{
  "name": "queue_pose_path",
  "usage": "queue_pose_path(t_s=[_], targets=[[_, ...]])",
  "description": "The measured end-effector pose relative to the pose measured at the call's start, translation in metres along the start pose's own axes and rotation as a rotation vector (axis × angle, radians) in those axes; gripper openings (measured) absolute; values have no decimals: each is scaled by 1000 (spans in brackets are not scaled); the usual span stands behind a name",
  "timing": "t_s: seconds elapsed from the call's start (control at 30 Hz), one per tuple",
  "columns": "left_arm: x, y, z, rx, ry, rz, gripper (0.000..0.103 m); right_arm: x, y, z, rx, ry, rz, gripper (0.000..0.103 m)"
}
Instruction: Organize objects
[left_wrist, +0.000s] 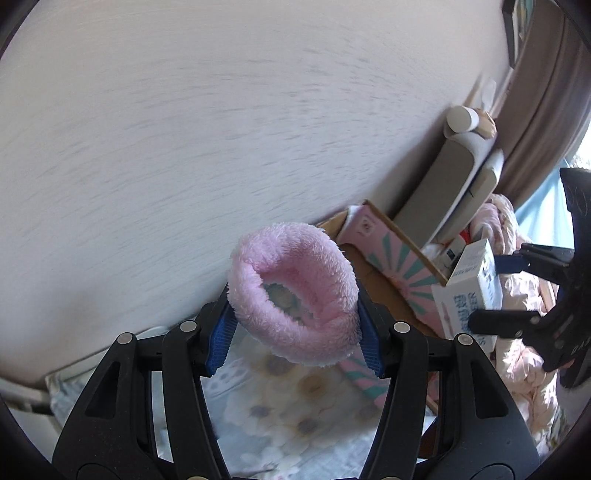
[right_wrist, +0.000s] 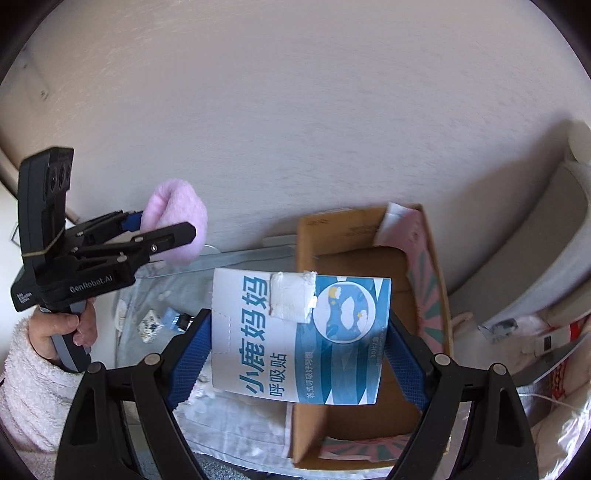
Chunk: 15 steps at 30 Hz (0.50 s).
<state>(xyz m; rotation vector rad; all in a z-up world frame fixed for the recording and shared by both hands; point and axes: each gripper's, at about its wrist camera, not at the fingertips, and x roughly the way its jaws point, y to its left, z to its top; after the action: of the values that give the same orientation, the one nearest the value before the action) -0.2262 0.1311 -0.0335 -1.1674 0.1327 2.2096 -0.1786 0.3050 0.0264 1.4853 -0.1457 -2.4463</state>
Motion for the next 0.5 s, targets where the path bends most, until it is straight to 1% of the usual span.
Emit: queue_pose_path(t_s=[0.13, 0.33, 0.5], targets=[[27, -24, 13, 26, 27, -18, 54, 6, -22, -5, 32, 9, -24, 85], [62, -40, 23, 41, 66, -40, 54, 17, -44, -11, 50, 30, -59, 85], [100, -60, 35, 62, 105, -39, 54, 29, -57, -15, 50, 48, -79, 85]])
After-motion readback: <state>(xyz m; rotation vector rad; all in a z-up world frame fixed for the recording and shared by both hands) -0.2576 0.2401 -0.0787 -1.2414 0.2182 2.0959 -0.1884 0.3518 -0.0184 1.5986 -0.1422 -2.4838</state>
